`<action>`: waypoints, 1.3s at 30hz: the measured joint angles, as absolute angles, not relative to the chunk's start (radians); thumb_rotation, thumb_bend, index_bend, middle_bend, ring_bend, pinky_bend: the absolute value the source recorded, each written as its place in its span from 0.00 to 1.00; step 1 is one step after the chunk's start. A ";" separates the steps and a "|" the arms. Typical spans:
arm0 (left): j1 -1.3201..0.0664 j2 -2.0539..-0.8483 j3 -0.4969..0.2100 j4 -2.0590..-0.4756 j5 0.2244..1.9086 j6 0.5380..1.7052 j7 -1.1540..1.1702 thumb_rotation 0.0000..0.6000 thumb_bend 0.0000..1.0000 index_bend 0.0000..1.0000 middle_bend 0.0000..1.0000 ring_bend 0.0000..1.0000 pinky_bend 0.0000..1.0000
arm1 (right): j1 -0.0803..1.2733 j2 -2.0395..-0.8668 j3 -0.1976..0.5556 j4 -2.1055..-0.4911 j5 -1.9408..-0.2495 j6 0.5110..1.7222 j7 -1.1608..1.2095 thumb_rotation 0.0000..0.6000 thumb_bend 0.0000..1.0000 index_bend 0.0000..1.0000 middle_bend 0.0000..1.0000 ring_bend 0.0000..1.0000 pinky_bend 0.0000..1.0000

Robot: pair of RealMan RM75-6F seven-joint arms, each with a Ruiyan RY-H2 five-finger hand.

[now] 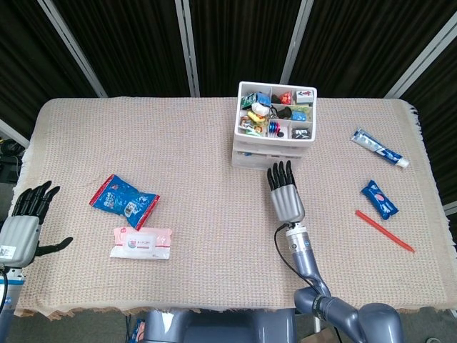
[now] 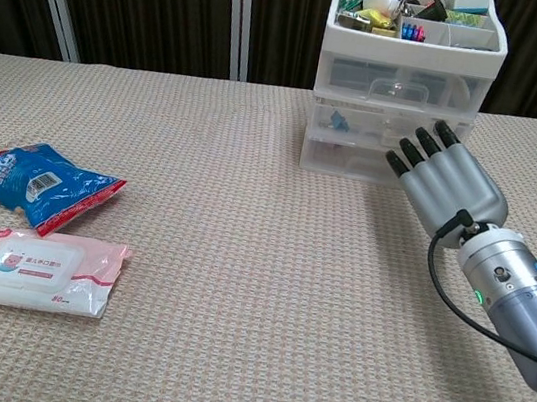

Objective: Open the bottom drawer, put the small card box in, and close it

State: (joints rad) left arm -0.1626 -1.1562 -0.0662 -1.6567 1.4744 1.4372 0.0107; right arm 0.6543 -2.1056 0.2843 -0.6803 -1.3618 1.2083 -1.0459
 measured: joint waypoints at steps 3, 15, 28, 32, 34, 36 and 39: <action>-0.163 -1.155 -0.067 -1.657 1.472 1.436 0.010 1.00 0.10 0.07 0.00 0.00 0.00 | 0.664 -2.108 0.299 -0.668 -1.345 1.203 -1.040 1.00 0.15 0.05 0.00 0.00 0.00; -0.165 -1.154 -0.066 -1.661 1.469 1.429 0.012 1.00 0.10 0.07 0.00 0.00 0.00 | 0.674 -2.099 0.307 -0.652 -1.311 1.206 -1.021 1.00 0.15 0.05 0.00 0.00 0.00; -0.160 -1.160 -0.064 -1.660 1.475 1.442 0.026 1.00 0.10 0.08 0.00 0.00 0.00 | 0.634 -2.046 0.266 -0.782 -1.326 1.263 -1.024 1.00 0.15 0.05 0.00 0.00 0.00; -0.158 -1.162 -0.064 -1.660 1.480 1.449 0.029 1.00 0.10 0.08 0.00 0.00 0.00 | 0.637 -2.033 0.268 -0.817 -1.321 1.266 -1.038 1.00 0.15 0.05 0.00 0.00 0.00; -0.157 -1.162 -0.064 -1.659 1.478 1.449 0.029 1.00 0.10 0.08 0.00 0.00 0.00 | 0.641 -2.032 0.272 -0.822 -1.312 1.260 -1.049 1.00 0.15 0.05 0.00 0.00 0.00; -0.158 -1.161 -0.065 -1.658 1.475 1.446 0.027 1.00 0.10 0.08 0.00 0.00 0.00 | 0.649 -2.036 0.278 -0.823 -1.301 1.253 -1.058 1.00 0.15 0.05 0.00 0.00 0.00; -0.159 -1.161 -0.066 -1.657 1.473 1.444 0.025 1.00 0.10 0.08 0.00 0.00 0.00 | 0.659 -2.044 0.286 -0.817 -1.289 1.244 -1.064 1.00 0.15 0.05 0.00 0.00 0.00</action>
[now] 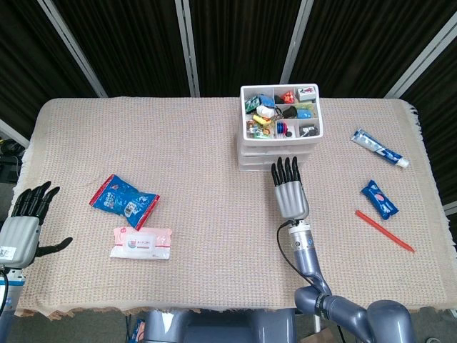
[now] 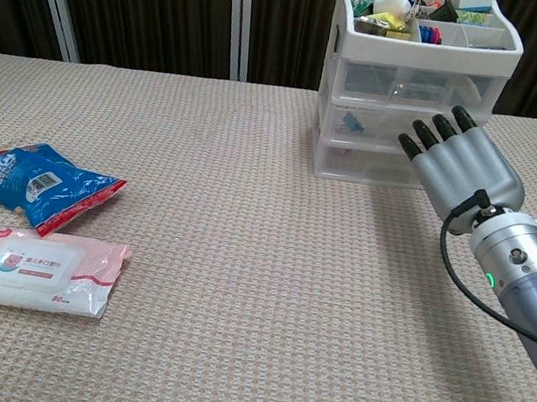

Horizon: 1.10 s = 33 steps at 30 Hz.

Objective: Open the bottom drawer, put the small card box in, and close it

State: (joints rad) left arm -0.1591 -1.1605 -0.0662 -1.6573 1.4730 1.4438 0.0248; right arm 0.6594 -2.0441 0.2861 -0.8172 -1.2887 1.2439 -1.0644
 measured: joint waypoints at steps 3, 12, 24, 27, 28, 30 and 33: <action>-0.160 -1.160 -0.067 -1.657 1.473 1.443 0.021 1.00 0.10 0.08 0.00 0.00 0.00 | 0.667 -2.051 0.293 -0.810 -1.279 1.239 -1.067 1.00 0.15 0.05 0.00 0.00 0.00; -0.159 -1.158 -0.064 -1.656 1.479 1.445 0.016 1.00 0.10 0.08 0.00 0.00 0.00 | 0.661 -2.052 0.295 -0.821 -1.260 1.253 -1.073 1.00 0.15 0.05 0.00 0.00 0.00; -0.157 -1.161 -0.062 -1.649 1.488 1.452 0.030 1.00 0.10 0.08 0.00 0.00 0.00 | 0.554 -1.862 0.204 -1.140 -1.324 1.346 -1.037 1.00 0.15 0.05 0.00 0.00 0.00; -0.157 -1.164 -0.063 -1.645 1.484 1.453 0.035 1.00 0.10 0.08 0.00 0.00 0.00 | 0.513 -1.778 0.181 -1.257 -1.349 1.389 -1.004 1.00 0.13 0.05 0.00 0.00 0.00; -0.157 -1.164 -0.063 -1.645 1.484 1.453 0.037 1.00 0.10 0.08 0.00 0.00 0.00 | 0.500 -1.751 0.175 -1.292 -1.354 1.402 -0.990 1.00 0.13 0.05 0.00 0.00 0.00; -0.156 -1.167 -0.063 -1.642 1.488 1.457 0.042 1.00 0.10 0.08 0.00 0.00 0.00 | 0.466 -1.688 0.163 -1.376 -1.361 1.427 -0.949 1.00 0.12 0.05 0.00 0.00 0.00; -0.156 -1.170 -0.062 -1.637 1.491 1.459 0.049 1.00 0.10 0.08 0.00 0.00 0.00 | 0.416 -1.588 0.147 -1.502 -1.366 1.461 -0.868 1.00 0.10 0.05 0.00 0.00 0.00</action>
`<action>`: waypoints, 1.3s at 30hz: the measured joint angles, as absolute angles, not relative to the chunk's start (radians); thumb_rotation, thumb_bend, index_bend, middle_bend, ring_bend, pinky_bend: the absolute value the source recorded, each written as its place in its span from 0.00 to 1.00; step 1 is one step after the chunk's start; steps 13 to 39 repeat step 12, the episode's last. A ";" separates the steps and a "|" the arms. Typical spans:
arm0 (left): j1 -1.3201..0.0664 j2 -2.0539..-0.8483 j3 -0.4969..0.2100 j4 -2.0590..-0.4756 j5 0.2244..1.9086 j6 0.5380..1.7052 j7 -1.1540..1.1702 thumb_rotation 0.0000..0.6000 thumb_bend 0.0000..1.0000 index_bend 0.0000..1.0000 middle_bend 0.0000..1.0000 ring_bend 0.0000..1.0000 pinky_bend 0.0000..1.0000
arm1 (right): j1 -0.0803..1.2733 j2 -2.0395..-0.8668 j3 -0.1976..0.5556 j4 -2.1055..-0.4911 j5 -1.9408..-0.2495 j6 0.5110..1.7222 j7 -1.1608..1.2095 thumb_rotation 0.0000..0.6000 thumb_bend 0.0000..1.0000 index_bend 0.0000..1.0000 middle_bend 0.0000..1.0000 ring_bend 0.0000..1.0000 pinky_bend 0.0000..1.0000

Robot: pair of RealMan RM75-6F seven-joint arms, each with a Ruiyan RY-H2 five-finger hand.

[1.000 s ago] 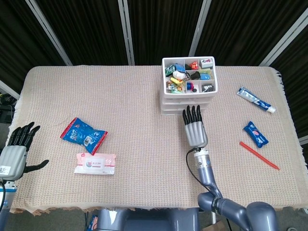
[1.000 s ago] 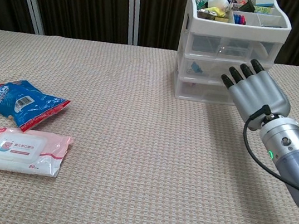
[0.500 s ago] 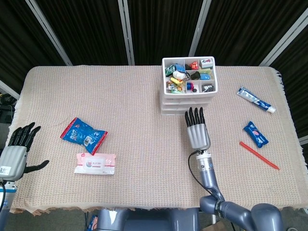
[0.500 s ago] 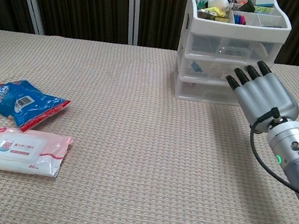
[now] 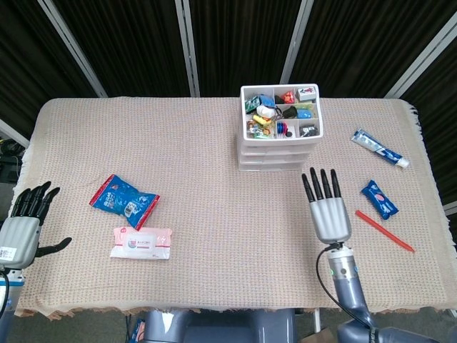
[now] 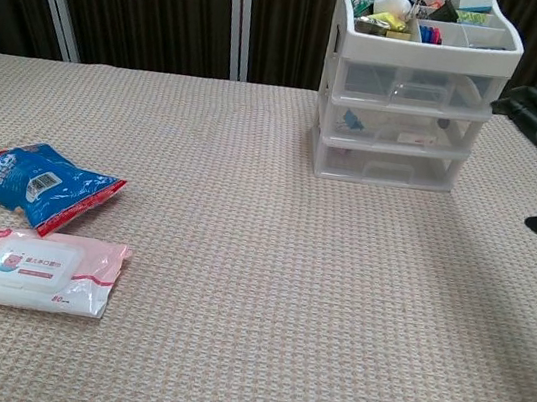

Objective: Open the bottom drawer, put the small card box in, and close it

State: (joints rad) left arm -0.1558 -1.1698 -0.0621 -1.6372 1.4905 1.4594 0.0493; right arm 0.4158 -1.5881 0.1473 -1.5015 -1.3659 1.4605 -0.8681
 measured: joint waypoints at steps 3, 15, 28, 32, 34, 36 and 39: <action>-0.156 -1.172 -0.061 -1.633 1.490 1.459 0.060 1.00 0.10 0.08 0.00 0.00 0.00 | 0.364 -1.491 0.128 -1.612 -1.369 1.487 -0.756 1.00 0.07 0.04 0.00 0.00 0.00; -0.156 -1.176 -0.062 -1.607 1.500 1.472 0.102 1.00 0.10 0.07 0.00 0.00 0.00 | 0.229 -1.278 0.039 -1.731 -1.407 1.533 -0.410 1.00 0.00 0.02 0.00 0.00 0.00; -0.156 -1.176 -0.062 -1.607 1.500 1.472 0.102 1.00 0.10 0.07 0.00 0.00 0.00 | 0.229 -1.278 0.039 -1.731 -1.407 1.533 -0.410 1.00 0.00 0.02 0.00 0.00 0.00; -0.156 -1.176 -0.062 -1.607 1.500 1.472 0.102 1.00 0.10 0.07 0.00 0.00 0.00 | 0.229 -1.278 0.039 -1.731 -1.407 1.533 -0.410 1.00 0.00 0.02 0.00 0.00 0.00; -0.156 -1.176 -0.062 -1.607 1.500 1.472 0.102 1.00 0.10 0.07 0.00 0.00 0.00 | 0.229 -1.278 0.039 -1.731 -1.407 1.533 -0.410 1.00 0.00 0.02 0.00 0.00 0.00; -0.156 -1.176 -0.062 -1.607 1.500 1.472 0.102 1.00 0.10 0.07 0.00 0.00 0.00 | 0.229 -1.278 0.039 -1.731 -1.407 1.533 -0.410 1.00 0.00 0.02 0.00 0.00 0.00; -0.156 -1.176 -0.062 -1.607 1.500 1.472 0.102 1.00 0.10 0.07 0.00 0.00 0.00 | 0.229 -1.278 0.039 -1.731 -1.407 1.533 -0.410 1.00 0.00 0.02 0.00 0.00 0.00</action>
